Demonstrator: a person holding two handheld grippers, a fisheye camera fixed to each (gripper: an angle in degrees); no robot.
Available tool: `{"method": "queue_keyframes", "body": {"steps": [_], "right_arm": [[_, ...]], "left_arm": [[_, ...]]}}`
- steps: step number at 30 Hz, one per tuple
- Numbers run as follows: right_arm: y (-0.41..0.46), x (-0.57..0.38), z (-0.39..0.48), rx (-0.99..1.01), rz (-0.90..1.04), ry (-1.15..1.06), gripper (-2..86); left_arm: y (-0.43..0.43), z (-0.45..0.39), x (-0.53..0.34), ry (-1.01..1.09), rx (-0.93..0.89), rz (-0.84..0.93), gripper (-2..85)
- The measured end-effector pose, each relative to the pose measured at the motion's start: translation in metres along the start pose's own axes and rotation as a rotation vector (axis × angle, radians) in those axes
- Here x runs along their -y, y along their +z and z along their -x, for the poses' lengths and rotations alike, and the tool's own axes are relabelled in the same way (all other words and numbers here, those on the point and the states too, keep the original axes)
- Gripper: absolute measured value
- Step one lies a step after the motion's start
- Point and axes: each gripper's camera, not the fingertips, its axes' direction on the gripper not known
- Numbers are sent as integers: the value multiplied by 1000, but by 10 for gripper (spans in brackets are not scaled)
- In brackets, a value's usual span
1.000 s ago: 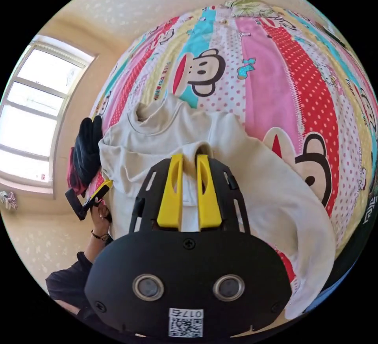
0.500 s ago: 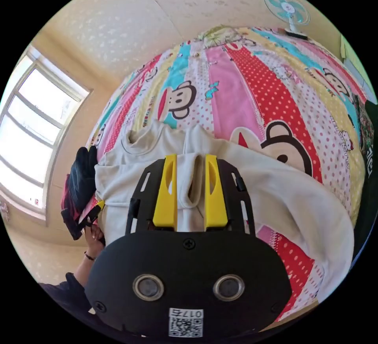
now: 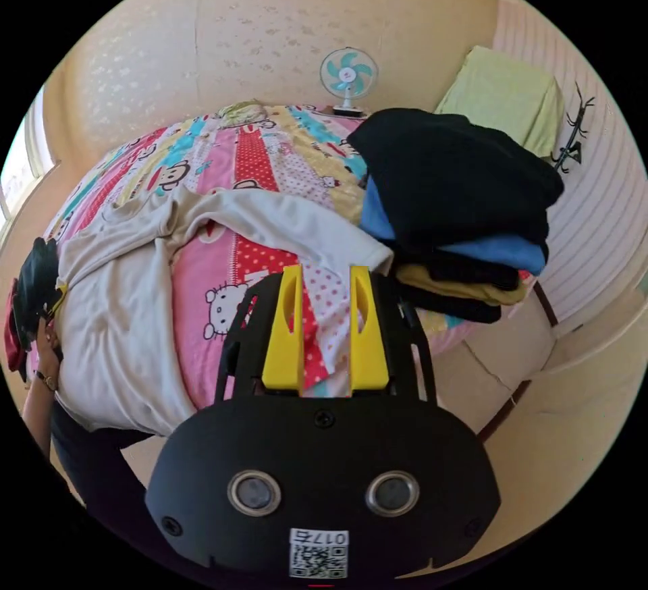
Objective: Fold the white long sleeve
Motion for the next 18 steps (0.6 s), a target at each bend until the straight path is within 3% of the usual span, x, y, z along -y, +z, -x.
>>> {"method": "queue_keyframes", "body": {"steps": [3,9,12,14,18], "right_arm": [[-20,-24,-37,-19,-78,5,127],[43,-13,-56,136,33,97,145],[62,-20,-63,163,-7,187,106],[55,-17,-58,126,-21,150,52],[-19,-5,-28,178,-124,13,35]], "left_arm": [[-4,3,1,1,3,1,32],[-12,10,3,-4,-9,-2,26],[-18,15,4,-9,-29,-11,13],[-21,19,4,-19,-50,-16,3],[-26,25,4,-38,-58,-24,-9]]}}
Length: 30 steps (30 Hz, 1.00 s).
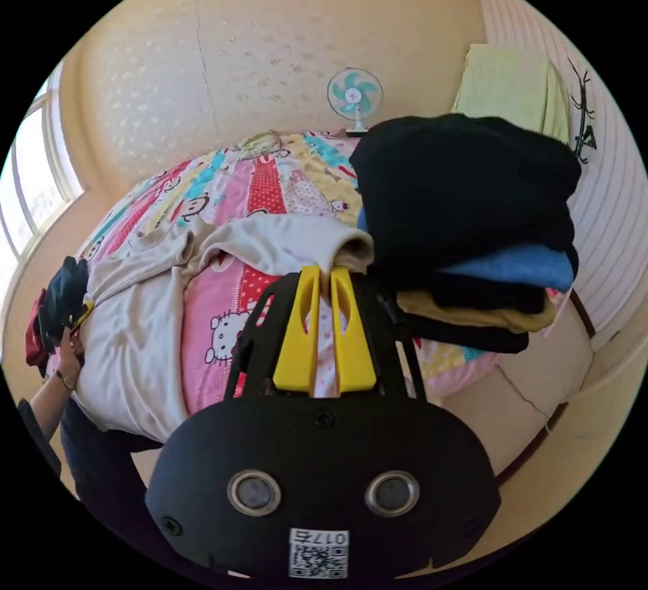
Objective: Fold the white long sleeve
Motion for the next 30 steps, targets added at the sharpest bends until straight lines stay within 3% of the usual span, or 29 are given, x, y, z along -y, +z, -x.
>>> {"method": "queue_keyframes", "body": {"steps": [2,6,10,16,21,25,30], "right_arm": [[-56,25,30,-7,-146,-97,31],[-104,97,37,33,-248,-52,29],[-123,167,63,271,-244,-117,33],[-94,199,222,651,-223,-395,37],[5,183,372,956,22,-515,46],[132,125,463,1078,486,-586,67],[134,107,403,1109,429,-434,75]], "left_arm": [[-2,-1,0,9,10,-1,-9],[-6,2,2,3,-15,-3,-10],[-13,5,1,3,-47,-25,-8],[-19,6,2,1,-67,-45,-3],[-24,8,3,-10,-101,-65,20],[-25,9,4,-16,-123,-76,34],[-25,10,7,-28,-159,-97,42]]}}
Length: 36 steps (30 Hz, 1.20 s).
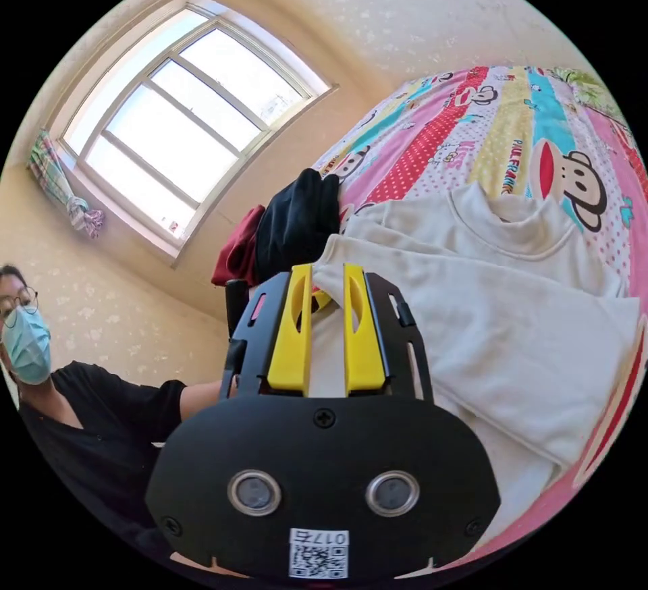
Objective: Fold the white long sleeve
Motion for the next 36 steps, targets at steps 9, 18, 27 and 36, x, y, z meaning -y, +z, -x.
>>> {"method": "queue_keyframes", "body": {"steps": [9,18,27,36], "right_arm": [[-83,-198,-27,-656,218,202,83],[-159,-287,15,-601,63,439,123],[-148,-327,-37,-403,216,535,146],[-156,-322,-66,-367,289,549,93]], "left_arm": [[11,-3,11,-60,-4,25,33],[-49,-48,-22,-40,4,287,119],[-59,-77,-79,101,295,777,145],[44,-39,-98,34,339,1093,116]]}}
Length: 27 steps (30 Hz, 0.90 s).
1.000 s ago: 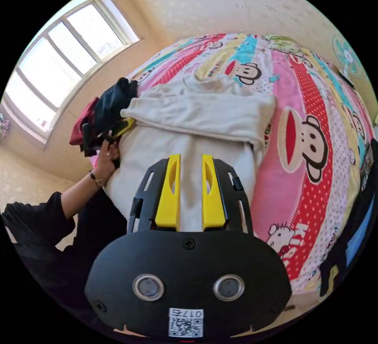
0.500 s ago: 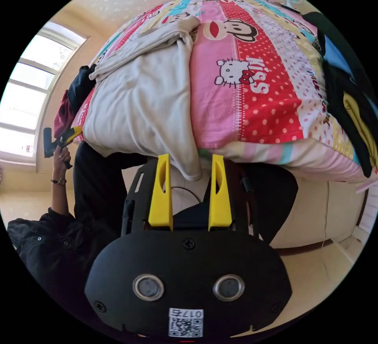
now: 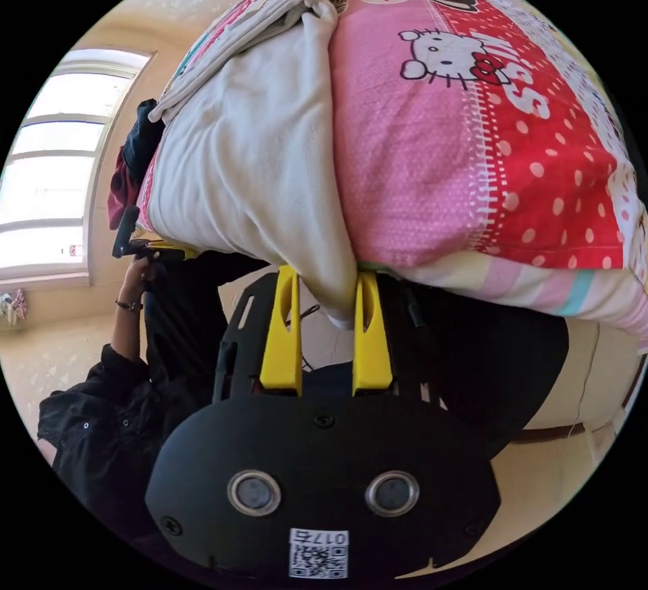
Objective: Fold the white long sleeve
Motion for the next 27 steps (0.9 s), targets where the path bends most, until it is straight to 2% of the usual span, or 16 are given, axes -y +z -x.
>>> {"method": "queue_keyframes", "body": {"steps": [2,3,6,7,10,12,16,18,20,22,24,27], "right_arm": [[-9,-10,-5,51,37,-50,49],[-14,-14,-6,61,37,-59,46],[-57,-41,-9,144,-35,-149,38],[-82,-56,-12,226,-102,-179,36],[-139,-93,-22,401,-267,-205,33],[-157,-112,-22,472,-267,-235,30],[-194,-171,-31,736,-330,-315,26],[-205,-190,-37,771,-374,-326,25],[-214,-193,-44,726,-412,-292,25],[-220,-174,-44,700,-421,-319,25],[-230,-141,-41,723,-455,-371,26],[-245,-60,-36,710,-516,-381,31]], "left_arm": [[2,-3,4,42,-63,15,42],[1,-10,2,96,-124,37,38],[-27,-33,-27,227,-159,-2,37],[-35,-37,-36,252,-170,-17,37],[-81,-39,-88,290,-266,-161,38],[-116,-35,-134,332,-409,-287,38],[-145,-41,-200,434,-577,-385,37],[-148,-50,-228,492,-672,-408,37],[-148,-53,-232,476,-725,-431,37],[-157,-53,-223,454,-727,-475,37],[-186,-53,-198,419,-644,-541,37],[-235,-46,-147,332,-572,-663,38]]}}
